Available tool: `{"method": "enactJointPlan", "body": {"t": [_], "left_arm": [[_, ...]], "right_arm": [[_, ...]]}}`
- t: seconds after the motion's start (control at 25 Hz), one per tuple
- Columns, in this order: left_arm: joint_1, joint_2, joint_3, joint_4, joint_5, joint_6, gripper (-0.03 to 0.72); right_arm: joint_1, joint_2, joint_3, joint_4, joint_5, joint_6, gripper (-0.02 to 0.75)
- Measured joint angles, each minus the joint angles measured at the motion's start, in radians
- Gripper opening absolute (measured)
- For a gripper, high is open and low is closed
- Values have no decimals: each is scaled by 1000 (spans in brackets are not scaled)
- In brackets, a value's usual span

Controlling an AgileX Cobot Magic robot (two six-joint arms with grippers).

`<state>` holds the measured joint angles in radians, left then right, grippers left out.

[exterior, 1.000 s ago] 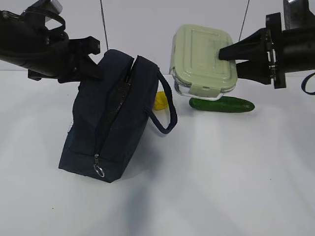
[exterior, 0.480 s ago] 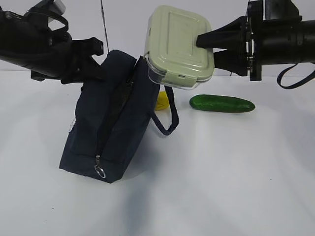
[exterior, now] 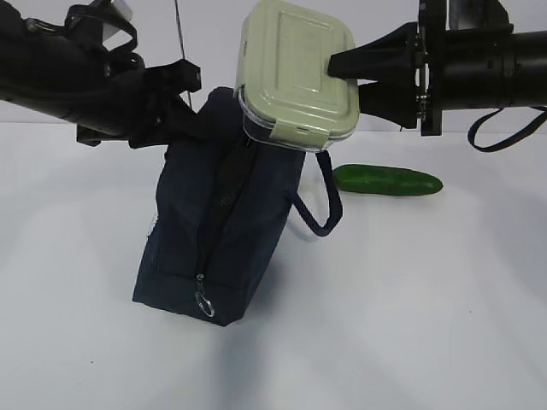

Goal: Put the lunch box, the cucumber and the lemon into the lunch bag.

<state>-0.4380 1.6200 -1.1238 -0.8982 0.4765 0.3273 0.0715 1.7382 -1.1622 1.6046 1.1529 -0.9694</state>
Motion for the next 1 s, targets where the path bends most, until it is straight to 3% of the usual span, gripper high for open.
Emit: {"method": "enactJointPlan", "body": {"t": [0.32,1.0], "left_arm": [[0,0,0,-50,-8,3,11],[-2,0,0,-320,30,195,11]], "right_arm": [[0,0,0,0,-2,-9,356],[4,0,2,-43,-4,-33,356]]}}
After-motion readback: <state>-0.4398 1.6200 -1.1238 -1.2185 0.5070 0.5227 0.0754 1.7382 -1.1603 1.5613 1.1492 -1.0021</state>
